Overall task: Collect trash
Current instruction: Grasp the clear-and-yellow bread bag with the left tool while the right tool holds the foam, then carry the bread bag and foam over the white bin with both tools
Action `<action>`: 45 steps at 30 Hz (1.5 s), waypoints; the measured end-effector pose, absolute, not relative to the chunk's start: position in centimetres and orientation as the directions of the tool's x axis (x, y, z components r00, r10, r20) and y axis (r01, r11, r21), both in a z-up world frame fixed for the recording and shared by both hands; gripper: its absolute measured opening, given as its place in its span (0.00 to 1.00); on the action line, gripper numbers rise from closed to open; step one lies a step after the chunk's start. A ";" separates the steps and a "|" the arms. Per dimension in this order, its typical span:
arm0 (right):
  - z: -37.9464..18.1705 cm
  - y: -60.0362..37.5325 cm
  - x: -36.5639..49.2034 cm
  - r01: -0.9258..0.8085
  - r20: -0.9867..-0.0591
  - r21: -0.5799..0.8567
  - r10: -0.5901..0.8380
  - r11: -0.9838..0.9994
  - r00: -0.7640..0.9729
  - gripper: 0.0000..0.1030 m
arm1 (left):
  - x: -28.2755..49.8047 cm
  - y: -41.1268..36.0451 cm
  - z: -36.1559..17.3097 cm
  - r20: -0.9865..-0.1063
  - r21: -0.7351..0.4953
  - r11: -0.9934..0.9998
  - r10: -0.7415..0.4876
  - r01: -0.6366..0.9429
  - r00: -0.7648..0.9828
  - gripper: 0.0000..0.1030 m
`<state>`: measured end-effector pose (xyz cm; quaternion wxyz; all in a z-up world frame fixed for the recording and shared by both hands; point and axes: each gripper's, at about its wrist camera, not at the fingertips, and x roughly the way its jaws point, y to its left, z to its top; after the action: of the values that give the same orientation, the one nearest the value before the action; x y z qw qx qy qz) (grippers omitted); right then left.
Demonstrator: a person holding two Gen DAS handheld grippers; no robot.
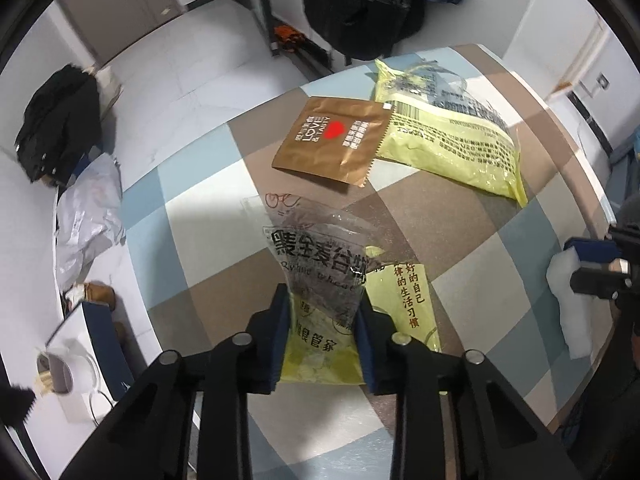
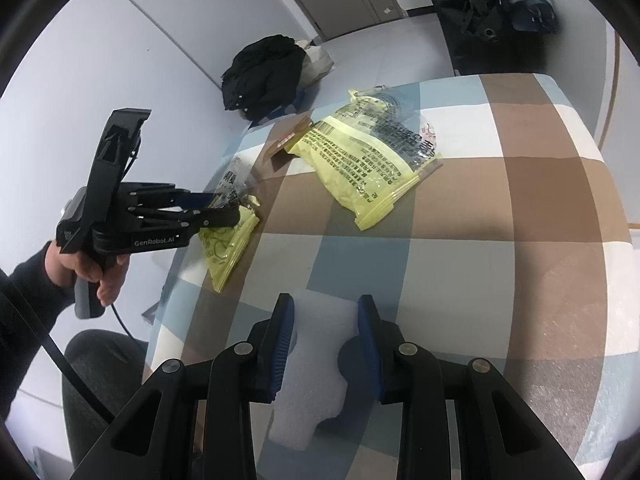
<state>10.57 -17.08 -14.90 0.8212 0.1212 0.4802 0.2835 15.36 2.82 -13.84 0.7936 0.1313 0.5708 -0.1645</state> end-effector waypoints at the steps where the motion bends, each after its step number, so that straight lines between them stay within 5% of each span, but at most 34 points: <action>1: -14.9 -17.2 10.5 -0.349 -0.719 0.471 0.582 0.810 0.380 0.31 | 15.4 2.9 -13.8 -0.948 0.020 0.915 -0.110 0.403 0.298 0.21; 21: -13.7 -17.1 8.1 -0.385 -0.704 0.434 0.573 0.814 0.420 0.31 | 11.7 6.2 -12.5 -0.892 -0.181 0.964 -0.245 0.197 0.380 0.12; 45: -7.9 -17.1 4.6 -0.403 -0.631 0.409 0.572 0.819 0.523 0.31 | 4.5 5.9 -5.7 -0.736 -0.210 0.970 -0.238 0.121 0.633 0.12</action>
<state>4.55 -17.09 -7.88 0.8662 0.1064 0.3990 0.2814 4.49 5.89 -5.66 0.9009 -0.0704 0.4165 -0.0995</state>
